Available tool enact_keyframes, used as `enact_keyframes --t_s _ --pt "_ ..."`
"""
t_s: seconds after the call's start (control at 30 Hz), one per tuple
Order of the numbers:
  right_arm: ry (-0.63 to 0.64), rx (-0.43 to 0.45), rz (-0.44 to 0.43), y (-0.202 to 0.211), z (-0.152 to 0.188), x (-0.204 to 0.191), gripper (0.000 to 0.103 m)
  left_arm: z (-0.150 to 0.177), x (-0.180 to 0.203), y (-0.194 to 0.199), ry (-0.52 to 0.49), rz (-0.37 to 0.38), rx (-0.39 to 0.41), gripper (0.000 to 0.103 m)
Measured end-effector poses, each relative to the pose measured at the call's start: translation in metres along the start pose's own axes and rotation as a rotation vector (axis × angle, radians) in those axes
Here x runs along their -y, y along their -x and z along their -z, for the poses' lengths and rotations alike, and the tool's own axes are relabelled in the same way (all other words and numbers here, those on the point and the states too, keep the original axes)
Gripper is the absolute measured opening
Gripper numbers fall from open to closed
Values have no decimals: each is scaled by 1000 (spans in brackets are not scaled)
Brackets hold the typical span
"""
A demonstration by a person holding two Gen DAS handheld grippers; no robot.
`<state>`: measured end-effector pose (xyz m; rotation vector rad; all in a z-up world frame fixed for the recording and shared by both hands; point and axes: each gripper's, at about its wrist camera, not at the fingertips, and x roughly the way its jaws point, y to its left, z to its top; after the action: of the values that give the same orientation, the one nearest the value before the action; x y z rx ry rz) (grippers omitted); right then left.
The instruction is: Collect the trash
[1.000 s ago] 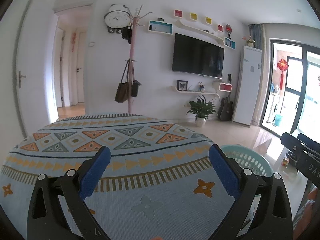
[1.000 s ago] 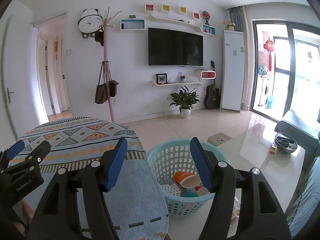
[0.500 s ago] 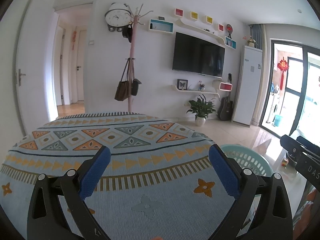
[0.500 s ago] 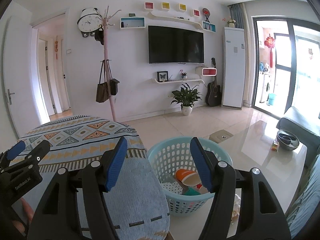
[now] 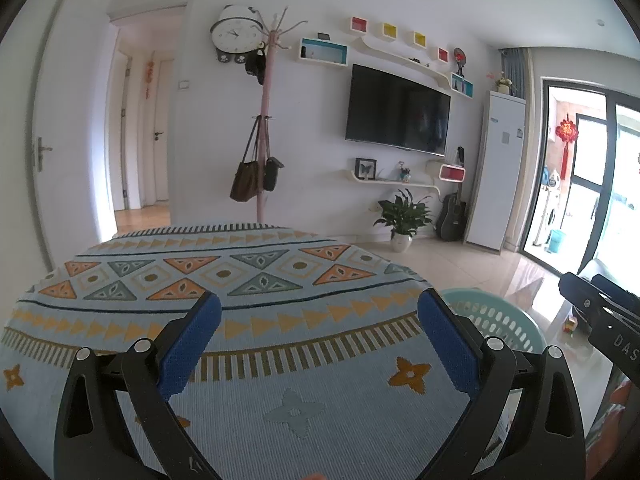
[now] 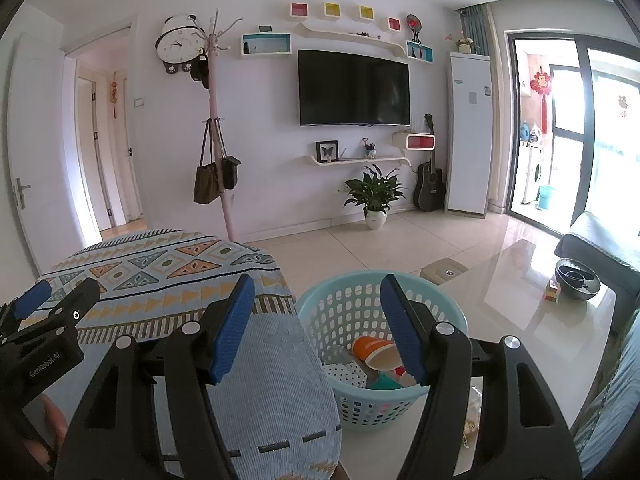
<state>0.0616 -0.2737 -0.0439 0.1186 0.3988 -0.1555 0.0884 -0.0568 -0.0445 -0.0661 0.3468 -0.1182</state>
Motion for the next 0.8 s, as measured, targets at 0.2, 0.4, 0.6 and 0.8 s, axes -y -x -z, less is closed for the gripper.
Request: enact_keyframes --t_s 0.2,0.4,0.6,0.8 --pt "0 0 -2 -1 0 1 62 0 1 0 -1 0 2 95" --pt "-1 -5 -1 -2 0 2 62 0 1 0 -1 0 1 95" --pt "2 -7 -1 -2 1 3 62 0 1 0 -2 1 1 95" --pt "-1 -5 -3 -2 0 5 62 0 1 0 -2 0 -1 95"
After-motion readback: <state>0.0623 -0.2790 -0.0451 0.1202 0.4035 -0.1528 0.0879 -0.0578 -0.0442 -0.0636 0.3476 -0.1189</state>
